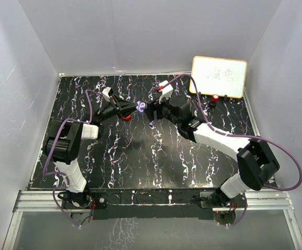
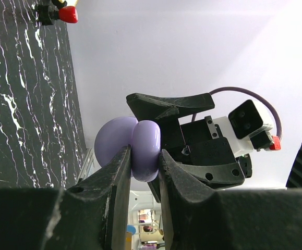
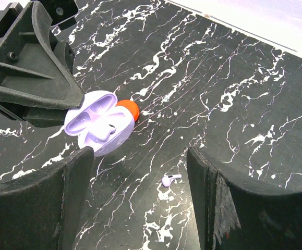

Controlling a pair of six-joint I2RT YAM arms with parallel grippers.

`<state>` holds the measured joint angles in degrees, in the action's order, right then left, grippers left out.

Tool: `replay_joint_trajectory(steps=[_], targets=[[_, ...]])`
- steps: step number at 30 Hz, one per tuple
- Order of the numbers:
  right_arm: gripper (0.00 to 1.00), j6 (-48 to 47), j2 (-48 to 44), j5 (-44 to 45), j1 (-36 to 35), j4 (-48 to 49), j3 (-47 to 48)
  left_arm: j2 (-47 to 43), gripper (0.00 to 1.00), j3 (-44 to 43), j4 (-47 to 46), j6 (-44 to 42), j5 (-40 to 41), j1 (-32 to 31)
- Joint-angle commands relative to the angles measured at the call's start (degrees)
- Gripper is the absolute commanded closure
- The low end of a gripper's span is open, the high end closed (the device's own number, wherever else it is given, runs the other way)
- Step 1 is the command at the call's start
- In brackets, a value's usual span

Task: Insert the wireless bluetooth earbuds into the charging case
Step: Adjust the earbud with the charging case.

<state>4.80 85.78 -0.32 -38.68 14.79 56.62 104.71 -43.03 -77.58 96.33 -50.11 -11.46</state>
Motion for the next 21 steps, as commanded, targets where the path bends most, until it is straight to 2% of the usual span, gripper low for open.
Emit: replay_joint_trajectory(steps=[1, 21], targets=[[0.31, -0.2, 0.6, 0.2, -0.6, 2.6, 3.4, -0.1, 1.0, 0.3, -3.1, 0.1, -0.2, -0.1], [0.31, -0.2, 1.7, 1.1, -0.7, 3.0, 4.2, -0.5, 1.0, 0.6, -3.2, 0.2, -0.2, -0.4]])
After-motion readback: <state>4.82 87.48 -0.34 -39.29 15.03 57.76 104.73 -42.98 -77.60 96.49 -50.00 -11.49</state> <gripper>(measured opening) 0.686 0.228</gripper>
